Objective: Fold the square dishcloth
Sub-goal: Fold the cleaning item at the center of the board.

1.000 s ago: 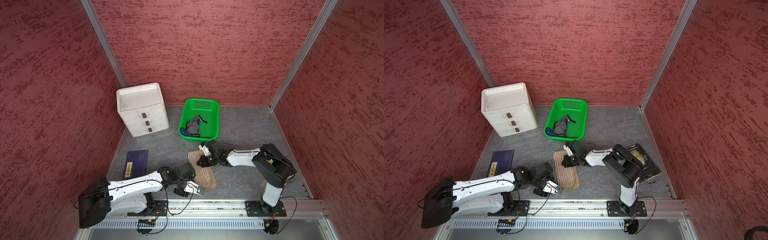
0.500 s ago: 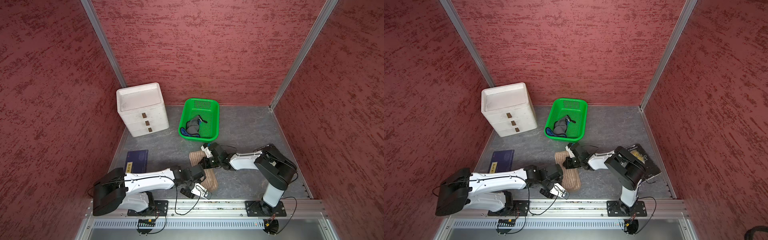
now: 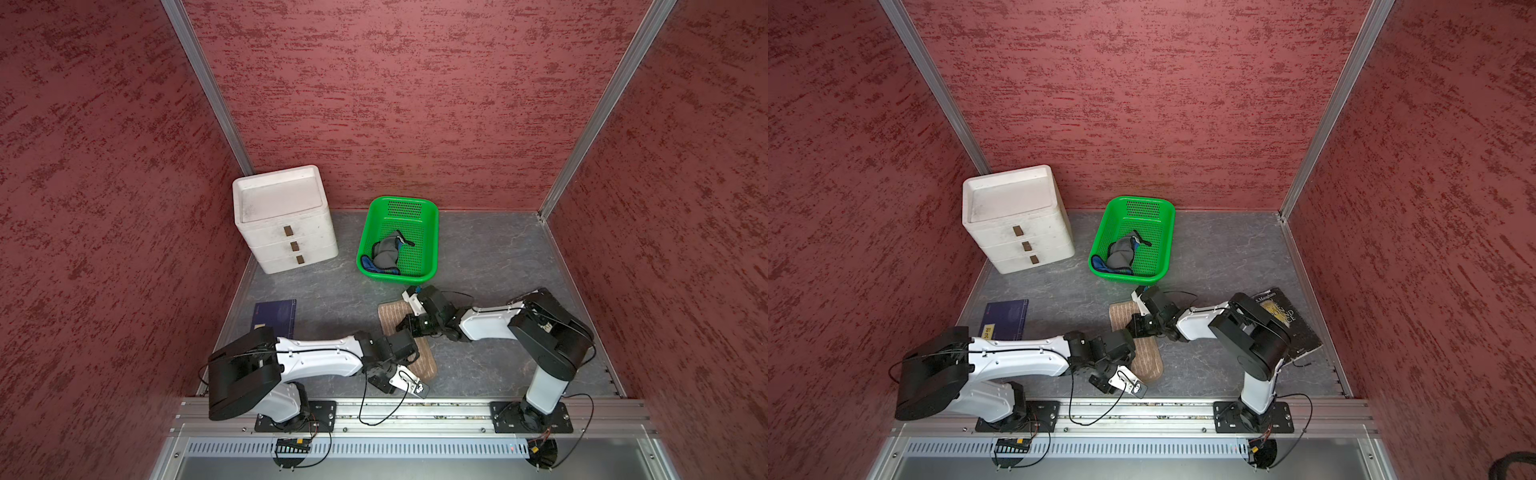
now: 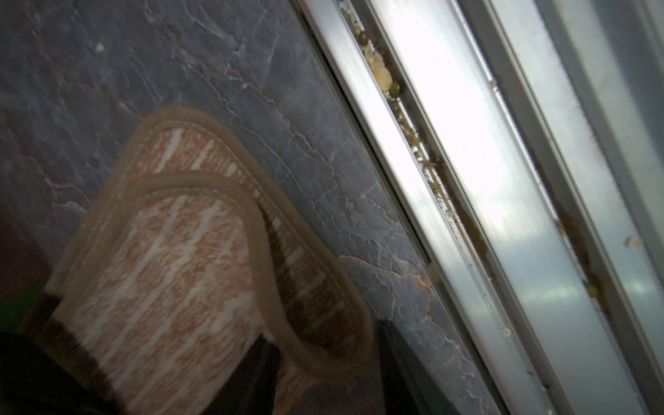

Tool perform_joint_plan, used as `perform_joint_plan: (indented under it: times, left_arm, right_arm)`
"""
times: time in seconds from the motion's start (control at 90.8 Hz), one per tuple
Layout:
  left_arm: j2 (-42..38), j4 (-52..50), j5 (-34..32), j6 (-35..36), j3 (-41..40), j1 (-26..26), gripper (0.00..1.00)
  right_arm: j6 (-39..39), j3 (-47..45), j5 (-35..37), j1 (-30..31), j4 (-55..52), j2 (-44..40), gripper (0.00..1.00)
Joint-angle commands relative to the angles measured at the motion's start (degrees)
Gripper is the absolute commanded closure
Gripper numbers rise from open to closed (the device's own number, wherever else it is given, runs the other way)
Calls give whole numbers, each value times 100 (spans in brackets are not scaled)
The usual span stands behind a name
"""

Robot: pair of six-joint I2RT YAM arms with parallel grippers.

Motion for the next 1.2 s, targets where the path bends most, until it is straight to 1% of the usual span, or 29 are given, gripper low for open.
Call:
perform_joint_plan:
  times: [0.0,0.055,0.132,0.242,0.286,0.408,0.54,0.672,0.893,1.014,1.102,1.19]
  left_arm:
    - [149,-434,137,13,50,-46,63]
    - [91,-666,145,-32,47,-39,71]
    - [-110,-1042,200,-61,29,-21,79]
    - [-484,-1520,294,-175,45,79,89]
    - [-712,-1718,398,-207,59,153,91]
    - [-1216,-1913,717,-195,73,444,93]
    - [-1430,-2178,1125,-241,246,813,93]
    - [-1567,-2288,1375,-247,327,1070,93]
    - [-1674,-2471,1469,-282,490,1185,94]
    - [-1740,-2724,1687,-274,770,1328,94]
    - [-1751,-2907,1866,-265,994,1405,94]
    - [-1699,-2966,1958,-258,1141,1512,94]
  right_arm:
    - [19,-305,639,-23,-547,133,100]
    - [11,-350,665,-23,-546,107,100]
    - [-19,-392,696,-23,-590,73,100]
    - [-120,-435,686,-17,-750,-191,100]
    - [-192,-426,705,0,-869,-393,100]
    - [-313,-301,748,100,-1249,-1008,100]
    - [-309,-195,823,342,-1371,-1539,100]
    - [-126,-185,745,627,-1197,-1369,100]
    - [264,-672,574,1177,-434,-858,100]
    - [301,-844,511,1292,-381,-755,100]
    - [234,-830,381,1287,-529,-988,100]
    - [180,-723,352,1278,-785,-1561,100]
